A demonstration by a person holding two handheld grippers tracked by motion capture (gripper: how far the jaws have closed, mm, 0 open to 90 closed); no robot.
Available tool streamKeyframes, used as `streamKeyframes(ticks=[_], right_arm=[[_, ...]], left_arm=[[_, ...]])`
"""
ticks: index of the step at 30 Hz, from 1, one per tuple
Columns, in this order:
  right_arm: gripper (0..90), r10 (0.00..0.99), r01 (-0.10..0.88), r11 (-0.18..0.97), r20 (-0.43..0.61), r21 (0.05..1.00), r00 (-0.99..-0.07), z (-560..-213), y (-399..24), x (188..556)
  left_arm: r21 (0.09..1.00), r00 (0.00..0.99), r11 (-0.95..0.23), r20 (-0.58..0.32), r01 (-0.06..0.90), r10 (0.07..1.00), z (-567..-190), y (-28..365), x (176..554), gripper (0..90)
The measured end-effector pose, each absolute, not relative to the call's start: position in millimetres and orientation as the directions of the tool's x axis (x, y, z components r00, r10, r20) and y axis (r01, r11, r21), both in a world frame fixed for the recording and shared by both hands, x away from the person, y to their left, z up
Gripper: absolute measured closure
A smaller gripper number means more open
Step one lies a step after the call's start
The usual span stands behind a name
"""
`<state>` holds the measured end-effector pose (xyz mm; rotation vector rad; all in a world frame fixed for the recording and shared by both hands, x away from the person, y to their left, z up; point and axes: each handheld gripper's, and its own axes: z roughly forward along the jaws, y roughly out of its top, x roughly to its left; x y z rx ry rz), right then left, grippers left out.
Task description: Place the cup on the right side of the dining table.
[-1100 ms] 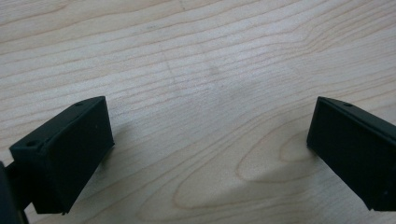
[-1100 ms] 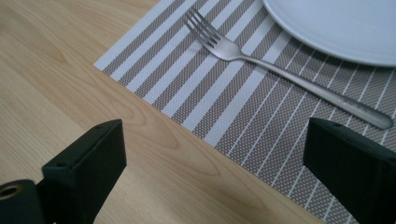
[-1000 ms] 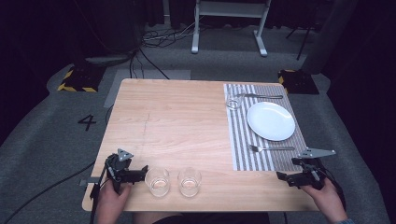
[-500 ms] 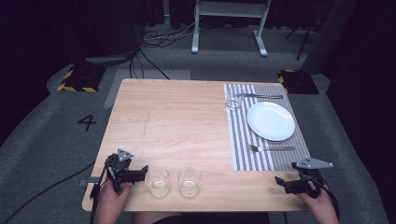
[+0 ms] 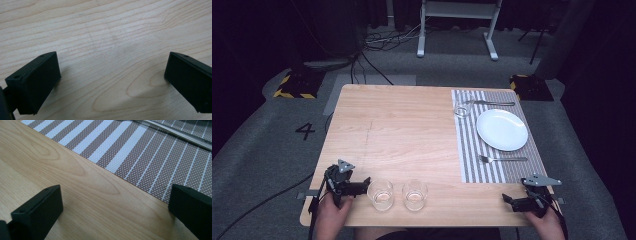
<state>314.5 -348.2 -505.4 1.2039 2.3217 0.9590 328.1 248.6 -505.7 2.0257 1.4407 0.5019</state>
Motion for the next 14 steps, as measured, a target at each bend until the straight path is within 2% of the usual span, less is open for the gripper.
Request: streamKeyframes(ticks=[14], right_arm=[[0.0, 0.810, 0.571, 0.415, -0.002, 0.708, -0.587, -505.6, -347.9, 313.7]], left_arm=[[0.660, 0.339, -0.233, -0.036, 0.714, 0.940, -505.8, 248.5, 328.0, 0.5]])
